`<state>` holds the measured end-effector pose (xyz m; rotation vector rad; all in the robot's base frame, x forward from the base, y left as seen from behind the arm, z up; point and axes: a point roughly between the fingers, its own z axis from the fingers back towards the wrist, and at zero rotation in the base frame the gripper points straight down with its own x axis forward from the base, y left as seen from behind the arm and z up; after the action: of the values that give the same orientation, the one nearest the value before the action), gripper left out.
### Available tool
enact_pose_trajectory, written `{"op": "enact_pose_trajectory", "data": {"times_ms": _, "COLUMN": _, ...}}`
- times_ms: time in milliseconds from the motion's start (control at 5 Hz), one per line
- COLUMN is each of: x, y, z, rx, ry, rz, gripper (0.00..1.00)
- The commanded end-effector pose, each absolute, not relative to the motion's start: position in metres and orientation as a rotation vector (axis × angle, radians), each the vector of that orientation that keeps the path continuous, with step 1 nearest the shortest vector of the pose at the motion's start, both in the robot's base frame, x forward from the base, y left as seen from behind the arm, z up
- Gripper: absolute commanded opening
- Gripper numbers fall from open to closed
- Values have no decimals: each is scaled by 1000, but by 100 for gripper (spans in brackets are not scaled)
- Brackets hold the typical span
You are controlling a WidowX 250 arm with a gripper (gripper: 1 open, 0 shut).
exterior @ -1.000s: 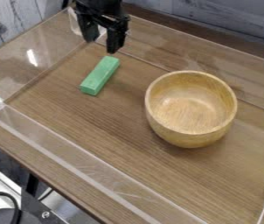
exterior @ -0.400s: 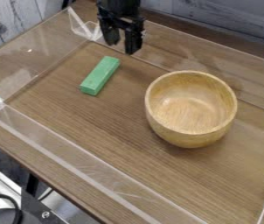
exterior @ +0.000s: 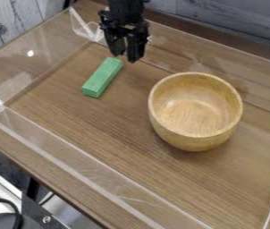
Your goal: Remove the green block from inside the brown bowl and put it on the table
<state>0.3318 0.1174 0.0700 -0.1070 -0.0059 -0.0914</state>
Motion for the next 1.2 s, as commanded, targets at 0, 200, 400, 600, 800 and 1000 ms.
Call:
{"op": "enact_pose_trajectory", "data": {"times_ms": 0, "x": 349, "y": 130, "z": 96, "rx": -85, "ry": -118, "rz": -54, "gripper": 0}}
{"op": "enact_pose_trajectory", "data": {"times_ms": 200, "x": 368, "y": 133, "z": 86, "rx": -111, "ry": -86, "rz": -86, "gripper": 0}}
{"op": "enact_pose_trajectory", "data": {"times_ms": 400, "x": 379, "y": 141, "z": 80, "rx": -137, "ry": -59, "rz": -102, "gripper": 0}}
{"op": "enact_pose_trajectory", "data": {"times_ms": 600, "x": 377, "y": 146, "z": 72, "rx": -122, "ry": -79, "rz": -87, "gripper": 0}}
{"op": "enact_pose_trajectory", "data": {"times_ms": 800, "x": 373, "y": 148, "z": 65, "rx": -111, "ry": -95, "rz": -82, "gripper": 0}}
{"op": "enact_pose_trajectory", "data": {"times_ms": 1000, "x": 375, "y": 147, "z": 56, "rx": -102, "ry": -61, "rz": -49, "gripper": 0}}
